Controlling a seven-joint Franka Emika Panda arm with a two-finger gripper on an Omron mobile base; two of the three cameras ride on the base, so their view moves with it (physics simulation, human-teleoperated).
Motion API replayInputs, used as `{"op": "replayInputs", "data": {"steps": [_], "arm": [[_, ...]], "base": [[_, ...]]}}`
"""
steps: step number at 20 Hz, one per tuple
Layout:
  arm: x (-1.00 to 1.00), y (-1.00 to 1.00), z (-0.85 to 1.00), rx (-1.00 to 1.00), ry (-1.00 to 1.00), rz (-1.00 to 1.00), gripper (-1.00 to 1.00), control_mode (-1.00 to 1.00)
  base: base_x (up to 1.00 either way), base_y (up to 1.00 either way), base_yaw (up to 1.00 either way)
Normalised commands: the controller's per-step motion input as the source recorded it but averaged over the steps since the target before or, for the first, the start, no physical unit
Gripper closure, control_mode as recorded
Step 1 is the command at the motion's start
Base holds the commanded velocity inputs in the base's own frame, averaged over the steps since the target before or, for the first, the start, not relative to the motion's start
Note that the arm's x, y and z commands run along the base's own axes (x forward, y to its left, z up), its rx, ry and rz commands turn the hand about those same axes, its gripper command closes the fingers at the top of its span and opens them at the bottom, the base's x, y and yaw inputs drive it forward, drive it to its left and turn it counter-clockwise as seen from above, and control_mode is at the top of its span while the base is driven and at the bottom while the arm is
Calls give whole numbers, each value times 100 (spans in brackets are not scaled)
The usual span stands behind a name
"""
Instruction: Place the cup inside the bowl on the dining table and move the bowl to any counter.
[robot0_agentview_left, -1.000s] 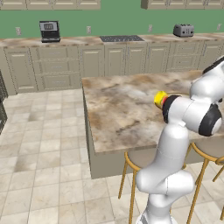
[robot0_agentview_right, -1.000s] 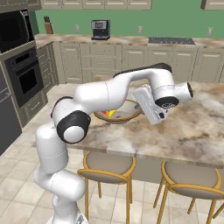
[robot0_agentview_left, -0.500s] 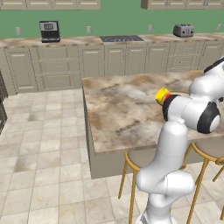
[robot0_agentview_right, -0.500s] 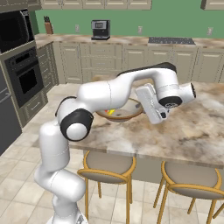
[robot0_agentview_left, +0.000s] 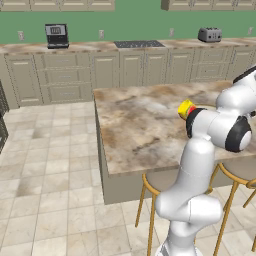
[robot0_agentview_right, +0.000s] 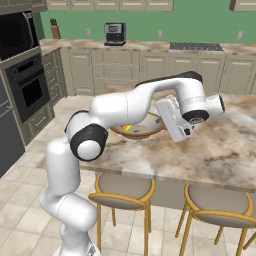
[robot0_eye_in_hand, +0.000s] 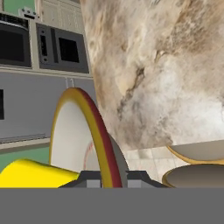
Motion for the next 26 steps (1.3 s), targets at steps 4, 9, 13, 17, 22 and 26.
{"op": "replayInputs", "data": {"steps": [4, 9, 13, 17, 22, 26], "arm": [[0, 0, 0, 0, 0, 0, 100, 100], [0, 0, 0, 0, 0, 0, 100, 100], [0, 0, 0, 0, 0, 0, 100, 100], [0, 0, 0, 0, 0, 0, 100, 100], [0, 0, 0, 0, 0, 0, 100, 100], [0, 0, 0, 0, 0, 0, 100, 100]], "base": [[-1, 2, 0], [-17, 39, 0], [-19, 53, 0], [-13, 54, 0], [-8, 64, 0], [-3, 61, 0]]}}
